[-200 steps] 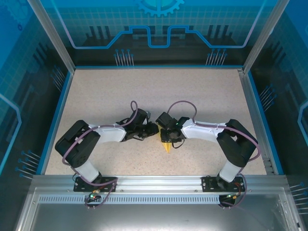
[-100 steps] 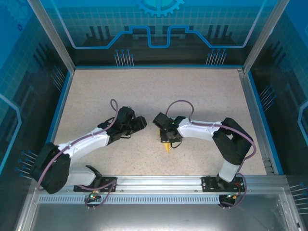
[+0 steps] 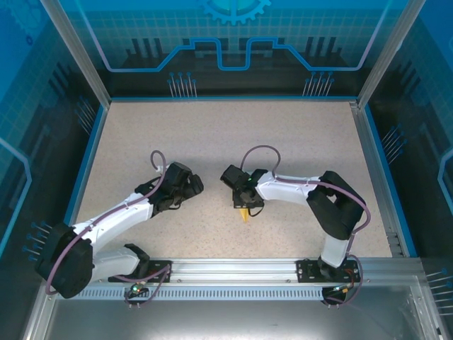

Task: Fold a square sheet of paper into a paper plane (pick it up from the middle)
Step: Move a paper plane to the center of the table.

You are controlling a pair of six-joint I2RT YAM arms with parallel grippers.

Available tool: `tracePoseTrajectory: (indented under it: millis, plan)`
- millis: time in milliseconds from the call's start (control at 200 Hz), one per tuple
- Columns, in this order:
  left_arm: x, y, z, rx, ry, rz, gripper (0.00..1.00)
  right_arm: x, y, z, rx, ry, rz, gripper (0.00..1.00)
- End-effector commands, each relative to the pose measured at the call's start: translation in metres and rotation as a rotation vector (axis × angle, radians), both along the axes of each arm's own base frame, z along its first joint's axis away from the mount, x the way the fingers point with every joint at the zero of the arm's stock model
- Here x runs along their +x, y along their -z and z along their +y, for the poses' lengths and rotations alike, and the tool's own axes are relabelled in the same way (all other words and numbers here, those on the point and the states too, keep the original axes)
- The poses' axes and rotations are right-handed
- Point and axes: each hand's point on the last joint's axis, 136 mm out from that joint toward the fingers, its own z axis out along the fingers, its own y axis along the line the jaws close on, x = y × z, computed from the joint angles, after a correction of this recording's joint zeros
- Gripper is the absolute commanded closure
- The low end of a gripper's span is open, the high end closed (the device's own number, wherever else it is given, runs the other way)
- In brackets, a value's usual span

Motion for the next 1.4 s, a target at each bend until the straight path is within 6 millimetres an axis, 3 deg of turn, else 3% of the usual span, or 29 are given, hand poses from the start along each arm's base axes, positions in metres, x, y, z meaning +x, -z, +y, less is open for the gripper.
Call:
tracePoseTrajectory:
  millis: [0, 165, 480, 650, 1120, 1251, 1396]
  plan:
    - [-0.007, 0.004, 0.019, 0.089, -0.022, 0.023, 0.04, 0.016, -0.015, 0.004, -0.013, -0.026, -0.055, 0.9]
    - [-0.009, 0.003, 0.024, 0.105, -0.024, 0.03, 0.02, 0.048, -0.033, 0.016, 0.019, -0.054, -0.106, 0.89]
    - [-0.012, 0.003, 0.026, 0.111, -0.019, 0.041, 0.02, 0.083, -0.014, 0.028, -0.011, -0.074, -0.072, 0.85]
    - [-0.012, 0.002, 0.026, 0.111, -0.018, 0.042, 0.02, 0.086, 0.006, 0.032, -0.026, -0.086, -0.026, 0.84]
    - [-0.011, 0.0, 0.027, 0.121, -0.012, 0.04, 0.01, 0.08, 0.025, 0.029, -0.068, -0.06, 0.032, 0.79]
    - [-0.01, -0.008, 0.029, 0.136, -0.014, 0.03, 0.02, 0.084, 0.005, 0.034, -0.043, -0.072, 0.001, 0.75]
    - [-0.005, -0.028, 0.035, 0.174, -0.013, -0.013, 0.01, 0.095, -0.06, 0.036, 0.019, -0.082, -0.126, 0.64]
